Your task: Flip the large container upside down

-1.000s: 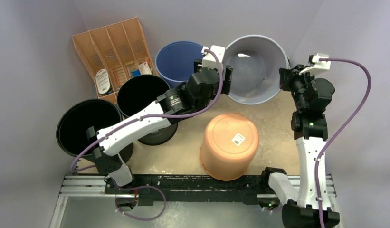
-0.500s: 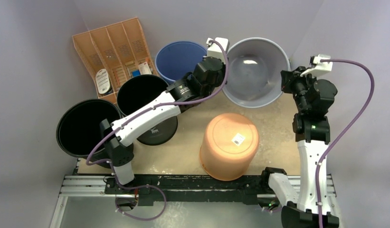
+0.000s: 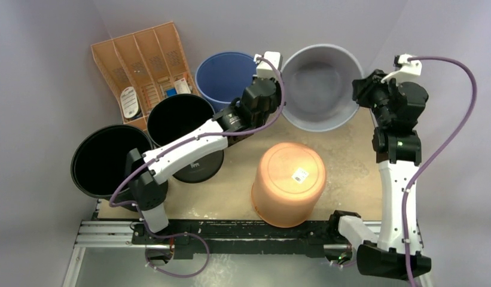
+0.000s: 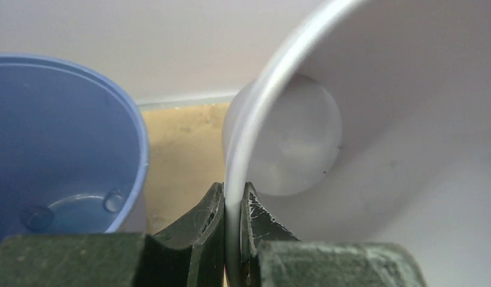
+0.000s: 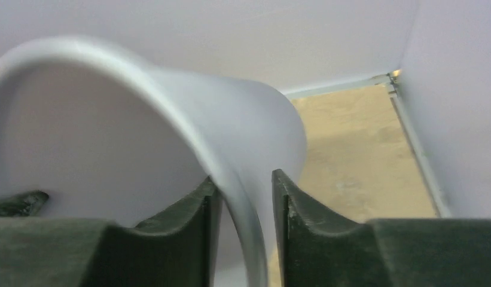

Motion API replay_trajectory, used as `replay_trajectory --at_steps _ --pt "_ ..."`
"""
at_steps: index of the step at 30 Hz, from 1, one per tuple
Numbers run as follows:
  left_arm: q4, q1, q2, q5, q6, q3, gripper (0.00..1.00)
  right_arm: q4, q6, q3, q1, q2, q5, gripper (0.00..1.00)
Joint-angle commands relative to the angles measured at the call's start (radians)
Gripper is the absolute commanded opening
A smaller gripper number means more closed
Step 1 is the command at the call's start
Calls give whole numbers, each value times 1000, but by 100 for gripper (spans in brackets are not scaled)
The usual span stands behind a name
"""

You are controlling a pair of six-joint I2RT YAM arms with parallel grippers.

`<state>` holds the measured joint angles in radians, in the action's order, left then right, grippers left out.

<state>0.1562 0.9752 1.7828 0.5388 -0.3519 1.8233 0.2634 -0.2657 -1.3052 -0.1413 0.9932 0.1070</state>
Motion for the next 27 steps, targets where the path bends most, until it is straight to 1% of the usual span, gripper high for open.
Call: replay_trajectory --at_steps 1,2,3,4,6,9,12,15,18,20,22,24,27 --pt "-354 65 -111 98 165 -156 0 -22 -145 -112 6 39 66 58" --pt "-390 72 -111 142 204 -169 0 -1 -153 -136 6 56 83 68" --pt "-446 84 -113 192 239 -198 0 25 -165 -163 6 68 100 75" --pt "-526 95 -118 232 271 -239 0 50 -175 -191 6 78 118 79" --pt "-684 112 -118 261 330 -297 0 93 -186 -239 6 81 132 85" --pt "-805 144 -42 374 446 -279 0 129 -210 -281 6 47 130 90" --pt "-947 179 39 439 584 -262 0 134 -279 -297 6 -2 146 91" --pt "-1012 195 102 451 667 -225 0 69 -417 -233 6 -59 184 91" --pt "-1038 200 136 457 688 -189 0 -46 -592 -104 6 -95 265 91" --pt "-1057 200 152 468 701 -172 0 -107 -664 -49 6 -88 309 91" --pt "-1080 201 164 477 722 -159 0 -171 -745 2 6 -76 384 91" --pt "-1104 203 172 493 743 -147 0 -173 -803 16 6 -60 417 91" --pt "-1132 203 156 500 744 -159 0 -132 -863 42 6 -57 368 91"
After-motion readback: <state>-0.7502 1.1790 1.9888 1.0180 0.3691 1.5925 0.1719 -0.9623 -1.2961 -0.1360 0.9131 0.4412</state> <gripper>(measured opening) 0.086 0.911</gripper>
